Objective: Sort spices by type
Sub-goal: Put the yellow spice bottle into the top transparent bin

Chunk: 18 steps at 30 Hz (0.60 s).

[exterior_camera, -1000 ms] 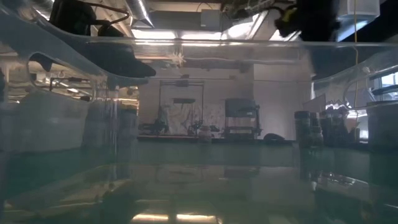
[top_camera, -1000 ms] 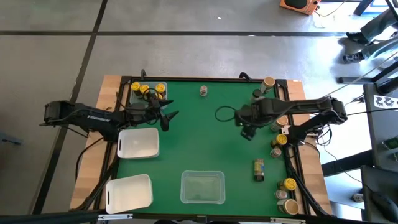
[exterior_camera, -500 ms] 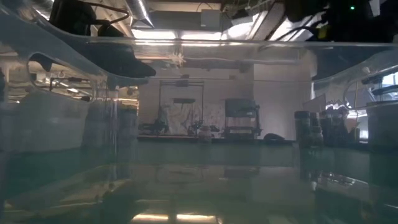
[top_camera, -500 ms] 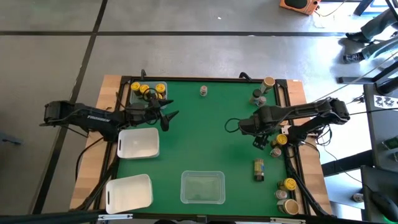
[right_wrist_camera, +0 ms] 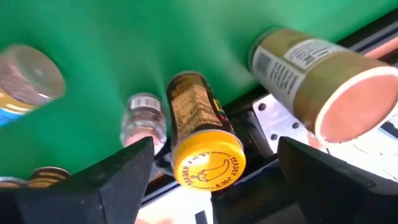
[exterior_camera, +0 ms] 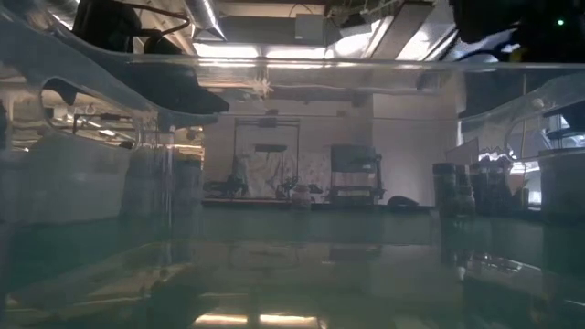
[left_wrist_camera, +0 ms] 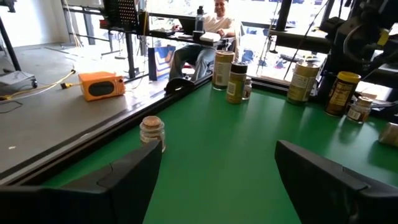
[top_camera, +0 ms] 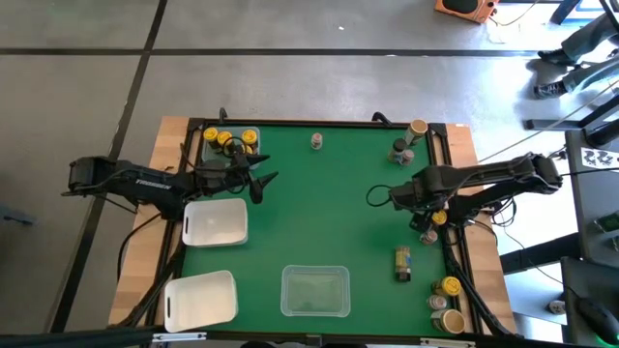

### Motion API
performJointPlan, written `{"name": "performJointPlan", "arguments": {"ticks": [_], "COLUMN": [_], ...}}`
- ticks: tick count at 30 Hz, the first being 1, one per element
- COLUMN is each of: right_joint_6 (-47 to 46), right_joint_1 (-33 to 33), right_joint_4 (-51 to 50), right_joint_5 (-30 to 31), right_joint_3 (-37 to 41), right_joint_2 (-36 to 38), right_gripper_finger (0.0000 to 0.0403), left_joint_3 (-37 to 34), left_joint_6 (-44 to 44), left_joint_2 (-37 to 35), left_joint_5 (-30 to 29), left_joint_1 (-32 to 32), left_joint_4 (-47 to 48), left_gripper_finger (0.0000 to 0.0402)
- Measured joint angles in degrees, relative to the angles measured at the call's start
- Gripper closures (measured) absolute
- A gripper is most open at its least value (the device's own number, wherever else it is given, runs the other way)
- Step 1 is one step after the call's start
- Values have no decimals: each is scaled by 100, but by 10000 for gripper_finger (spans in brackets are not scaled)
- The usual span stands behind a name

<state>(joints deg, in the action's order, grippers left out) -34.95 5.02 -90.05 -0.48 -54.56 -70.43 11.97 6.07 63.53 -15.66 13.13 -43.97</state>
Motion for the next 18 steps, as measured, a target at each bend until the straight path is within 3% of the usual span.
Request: {"name": "performJointPlan", "arguments": {"ticks": [6,18], "right_joint_6": [180,376], "right_joint_1": [0,-4], "right_joint_4": [2,51], "right_joint_5": [-359,-375], "right_joint_3": [336,632], "right_joint_2": [-1,-16], "right_gripper_finger": [63,63], "left_joint_3": [0,0], "left_joint_6": [0,-4], "left_joint_2": [0,0], "left_joint_5": [-2,-2], "left_joint_1": [19,19], "left_joint_4": [0,0], "left_gripper_finger": [90,90]}}
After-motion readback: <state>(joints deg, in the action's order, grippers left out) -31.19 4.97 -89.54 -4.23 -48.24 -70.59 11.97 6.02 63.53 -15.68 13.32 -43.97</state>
